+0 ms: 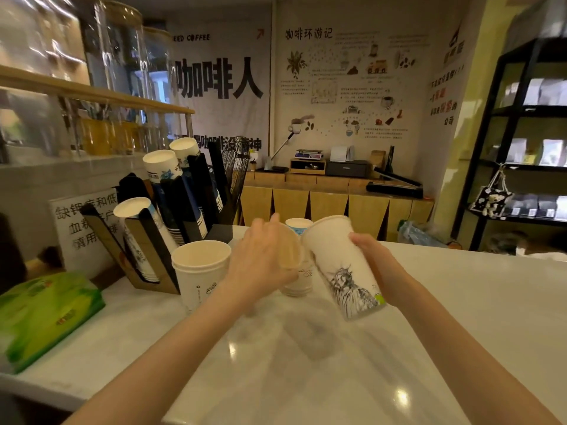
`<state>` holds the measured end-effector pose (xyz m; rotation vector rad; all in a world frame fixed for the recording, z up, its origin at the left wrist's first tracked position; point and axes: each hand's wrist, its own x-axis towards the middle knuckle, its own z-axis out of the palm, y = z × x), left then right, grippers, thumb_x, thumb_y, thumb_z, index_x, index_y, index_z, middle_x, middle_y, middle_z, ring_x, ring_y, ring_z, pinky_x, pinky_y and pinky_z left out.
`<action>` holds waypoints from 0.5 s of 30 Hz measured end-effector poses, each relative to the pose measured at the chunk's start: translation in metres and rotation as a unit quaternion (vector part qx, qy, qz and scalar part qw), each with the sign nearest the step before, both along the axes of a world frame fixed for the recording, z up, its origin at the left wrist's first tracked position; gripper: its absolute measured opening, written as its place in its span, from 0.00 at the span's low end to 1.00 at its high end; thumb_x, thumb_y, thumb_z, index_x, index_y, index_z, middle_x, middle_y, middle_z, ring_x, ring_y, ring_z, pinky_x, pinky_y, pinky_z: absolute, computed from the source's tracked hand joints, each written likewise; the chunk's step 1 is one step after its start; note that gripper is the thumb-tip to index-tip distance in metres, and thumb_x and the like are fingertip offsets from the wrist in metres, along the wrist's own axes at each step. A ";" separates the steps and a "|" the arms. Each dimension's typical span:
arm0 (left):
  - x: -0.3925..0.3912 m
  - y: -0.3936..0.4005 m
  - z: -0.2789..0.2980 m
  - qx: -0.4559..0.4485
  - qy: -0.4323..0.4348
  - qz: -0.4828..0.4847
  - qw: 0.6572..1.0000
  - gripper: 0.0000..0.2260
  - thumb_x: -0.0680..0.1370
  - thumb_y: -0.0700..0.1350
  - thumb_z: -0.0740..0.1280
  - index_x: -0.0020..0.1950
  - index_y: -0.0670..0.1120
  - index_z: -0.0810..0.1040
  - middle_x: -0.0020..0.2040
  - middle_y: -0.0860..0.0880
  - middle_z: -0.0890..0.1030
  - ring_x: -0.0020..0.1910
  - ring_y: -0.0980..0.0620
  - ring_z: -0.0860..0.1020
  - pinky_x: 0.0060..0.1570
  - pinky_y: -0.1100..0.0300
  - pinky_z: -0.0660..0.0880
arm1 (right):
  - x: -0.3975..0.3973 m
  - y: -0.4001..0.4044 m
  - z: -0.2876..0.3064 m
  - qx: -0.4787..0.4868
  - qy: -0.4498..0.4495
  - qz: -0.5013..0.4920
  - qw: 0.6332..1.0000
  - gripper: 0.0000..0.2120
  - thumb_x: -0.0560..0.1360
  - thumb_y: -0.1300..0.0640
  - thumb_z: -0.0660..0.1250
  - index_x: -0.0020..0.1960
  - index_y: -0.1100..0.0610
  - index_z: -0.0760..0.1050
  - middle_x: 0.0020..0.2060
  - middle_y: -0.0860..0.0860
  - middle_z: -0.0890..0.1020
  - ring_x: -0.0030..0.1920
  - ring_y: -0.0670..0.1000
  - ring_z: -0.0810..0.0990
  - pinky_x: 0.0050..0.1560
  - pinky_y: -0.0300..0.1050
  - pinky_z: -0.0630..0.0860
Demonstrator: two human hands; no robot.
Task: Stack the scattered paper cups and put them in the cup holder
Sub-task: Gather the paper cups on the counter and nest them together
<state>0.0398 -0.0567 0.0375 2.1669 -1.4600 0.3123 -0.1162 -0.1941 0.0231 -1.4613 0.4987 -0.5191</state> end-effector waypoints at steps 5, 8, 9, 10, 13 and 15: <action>0.001 0.031 0.049 -0.156 0.099 -0.017 0.983 0.43 0.66 0.57 0.71 0.73 0.51 0.51 0.68 0.45 0.63 0.65 0.46 0.66 0.56 0.56 0.66 | 0.010 0.014 0.013 0.046 -0.126 -0.004 0.991 0.18 0.75 0.45 0.53 0.52 0.55 0.74 0.34 0.52 0.86 0.35 0.51 0.85 0.31 0.43 0.79; 0.012 0.052 0.075 -0.262 0.129 -0.014 0.956 0.40 0.66 0.57 0.71 0.72 0.50 0.55 0.69 0.45 0.66 0.66 0.47 0.66 0.56 0.57 0.65 | 0.020 0.022 0.019 0.075 -0.162 -0.006 0.984 0.21 0.73 0.42 0.55 0.54 0.56 0.76 0.38 0.54 0.86 0.40 0.53 0.84 0.37 0.46 0.80; 0.018 0.059 0.081 -0.295 0.140 -0.015 0.945 0.39 0.67 0.57 0.71 0.72 0.50 0.56 0.69 0.45 0.66 0.65 0.47 0.67 0.57 0.55 0.67 | 0.025 0.025 0.021 0.085 -0.170 -0.005 0.982 0.21 0.74 0.42 0.56 0.53 0.56 0.76 0.39 0.54 0.86 0.41 0.54 0.84 0.39 0.47 0.80; 0.024 0.066 0.085 -0.322 0.148 -0.013 0.935 0.38 0.67 0.57 0.71 0.71 0.49 0.58 0.69 0.45 0.68 0.64 0.48 0.67 0.56 0.55 0.69 | 0.029 0.029 0.023 0.098 -0.179 -0.002 0.979 0.20 0.74 0.42 0.55 0.52 0.55 0.77 0.39 0.54 0.86 0.41 0.54 0.85 0.40 0.48 0.81; 0.045 0.086 0.089 -0.372 0.183 0.001 0.910 0.35 0.68 0.56 0.70 0.70 0.49 0.60 0.67 0.45 0.70 0.62 0.48 0.70 0.53 0.55 0.71 | 0.042 0.044 0.028 0.142 -0.210 0.001 0.967 0.21 0.74 0.43 0.58 0.59 0.55 0.73 0.49 0.56 0.84 0.49 0.56 0.83 0.47 0.52 0.80; 0.056 0.096 0.085 -0.381 0.207 0.006 0.901 0.34 0.68 0.55 0.70 0.70 0.49 0.61 0.67 0.44 0.70 0.62 0.48 0.71 0.52 0.57 0.71 | 0.050 0.051 0.030 0.175 -0.231 -0.009 0.957 0.27 0.71 0.44 0.62 0.66 0.55 0.67 0.59 0.59 0.79 0.58 0.59 0.79 0.53 0.56 0.77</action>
